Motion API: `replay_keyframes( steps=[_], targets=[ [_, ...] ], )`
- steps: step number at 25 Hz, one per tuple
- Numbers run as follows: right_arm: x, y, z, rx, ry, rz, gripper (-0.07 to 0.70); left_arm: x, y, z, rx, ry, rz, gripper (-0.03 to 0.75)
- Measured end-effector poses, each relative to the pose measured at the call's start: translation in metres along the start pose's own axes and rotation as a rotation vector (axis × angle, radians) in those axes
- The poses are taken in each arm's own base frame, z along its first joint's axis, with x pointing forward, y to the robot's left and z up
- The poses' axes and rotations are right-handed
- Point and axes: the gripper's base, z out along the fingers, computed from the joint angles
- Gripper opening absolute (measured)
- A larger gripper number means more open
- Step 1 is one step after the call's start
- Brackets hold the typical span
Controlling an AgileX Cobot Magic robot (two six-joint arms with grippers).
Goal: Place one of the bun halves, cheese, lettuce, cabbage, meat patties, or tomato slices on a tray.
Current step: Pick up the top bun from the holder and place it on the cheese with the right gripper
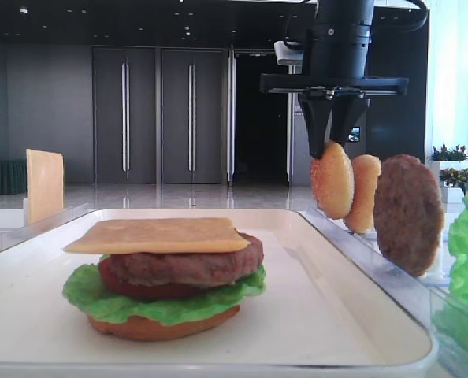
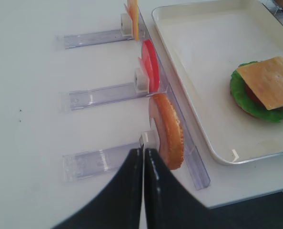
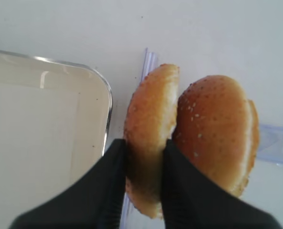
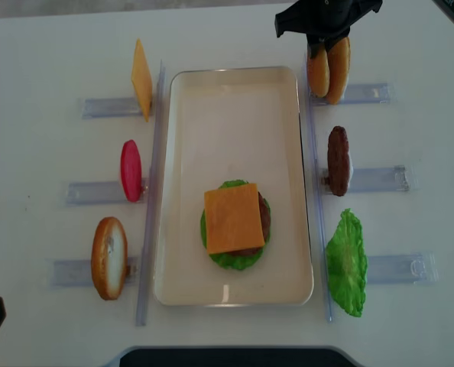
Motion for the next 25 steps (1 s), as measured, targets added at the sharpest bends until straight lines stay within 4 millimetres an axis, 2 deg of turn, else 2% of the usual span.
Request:
replay_keyframes(
  steps=[4, 7, 12, 17, 25],
  targets=[
    [0.000, 0.002, -0.003, -0.022, 0.006, 0.008, 0.174, 0.000, 0.000, 0.000, 0.000, 0.000, 0.000, -0.001],
    [-0.001, 0.004, -0.014, -0.045, -0.006, 0.011, 0.158, 0.000, 0.000, 0.000, 0.000, 0.000, 0.000, -0.001],
    [-0.007, 0.006, -0.049, -0.078, -0.096, 0.008, 0.158, 0.000, 0.000, 0.000, 0.000, 0.000, 0.000, -0.001],
    [-0.012, 0.008, -0.075, -0.117, -0.169, -0.007, 0.156, 0.000, 0.000, 0.000, 0.000, 0.000, 0.000, -0.001],
    [-0.007, 0.001, -0.116, -0.125, -0.255, -0.010, 0.155, 0.000, 0.000, 0.000, 0.000, 0.000, 0.000, -0.001]
  ],
)
